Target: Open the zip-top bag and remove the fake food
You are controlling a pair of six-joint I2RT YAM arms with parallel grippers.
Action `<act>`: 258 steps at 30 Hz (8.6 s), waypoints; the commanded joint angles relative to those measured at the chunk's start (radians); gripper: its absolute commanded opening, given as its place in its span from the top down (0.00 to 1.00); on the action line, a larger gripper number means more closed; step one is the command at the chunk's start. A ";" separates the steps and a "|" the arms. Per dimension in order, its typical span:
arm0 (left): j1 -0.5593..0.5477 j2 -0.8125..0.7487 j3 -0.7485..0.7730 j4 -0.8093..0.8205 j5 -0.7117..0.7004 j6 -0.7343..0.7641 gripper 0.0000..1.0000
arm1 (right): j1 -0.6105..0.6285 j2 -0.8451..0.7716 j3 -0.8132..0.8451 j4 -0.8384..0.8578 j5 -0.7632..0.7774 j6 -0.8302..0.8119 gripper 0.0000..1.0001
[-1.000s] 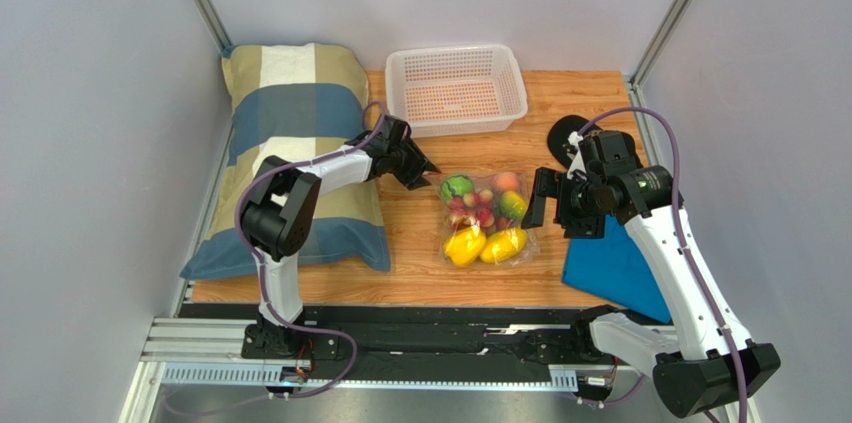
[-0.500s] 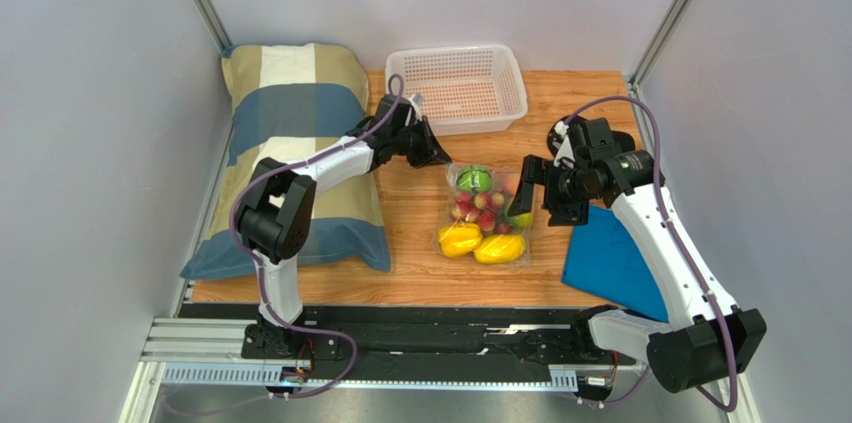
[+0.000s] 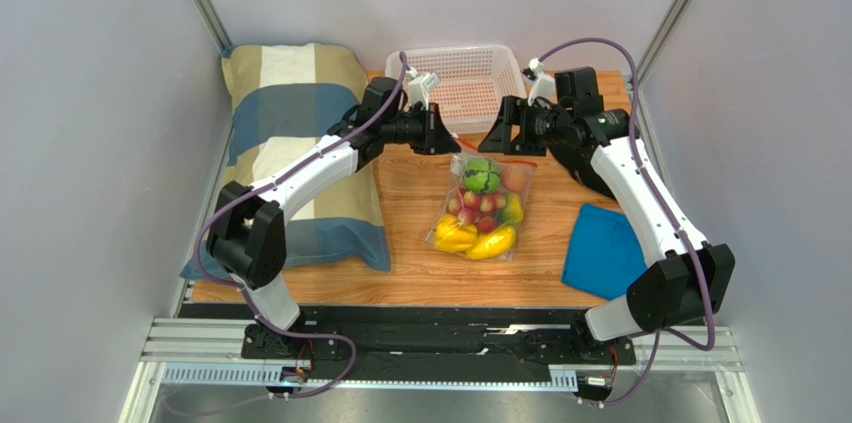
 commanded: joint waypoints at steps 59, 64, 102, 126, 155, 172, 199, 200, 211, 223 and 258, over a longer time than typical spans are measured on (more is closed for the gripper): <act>-0.109 -0.162 0.131 -0.287 0.090 0.449 1.00 | 0.000 0.052 -0.093 0.405 -0.733 -0.575 1.00; -0.109 -0.157 0.128 -0.284 0.141 0.456 1.00 | -0.003 0.049 -0.097 0.407 -0.673 -0.557 0.55; -0.109 -0.209 0.028 -0.244 0.000 0.443 1.00 | -0.016 -0.101 -0.246 0.308 -0.640 -0.704 1.00; -0.111 -0.182 -0.057 -0.044 0.113 0.388 0.52 | -0.016 -0.072 -0.189 0.437 -0.716 -0.532 1.00; -0.094 -0.070 -0.191 0.328 0.254 0.210 0.73 | -0.009 -0.054 -0.186 0.446 -0.743 -0.508 1.00; -0.097 -0.196 -0.247 0.220 0.130 0.224 1.00 | 0.037 -0.058 -0.209 0.458 -0.637 -0.510 0.48; -0.100 -0.292 -0.288 0.199 0.049 0.212 1.00 | 0.094 -0.126 -0.296 0.462 -0.461 -0.562 1.00; -0.102 -0.301 -0.299 0.198 0.052 0.216 1.00 | 0.089 -0.141 -0.312 0.463 -0.455 -0.560 1.00; -0.100 -0.347 -0.319 0.212 0.090 0.212 1.00 | 0.068 -0.203 -0.387 0.509 -0.458 -0.491 1.00; -0.132 -0.220 -0.248 0.198 0.205 0.270 0.48 | 0.068 -0.180 -0.340 0.569 -0.538 -0.372 1.00; -0.151 -0.546 -0.337 0.145 -0.213 0.229 0.32 | 0.117 -0.193 -0.113 0.197 0.059 0.069 1.00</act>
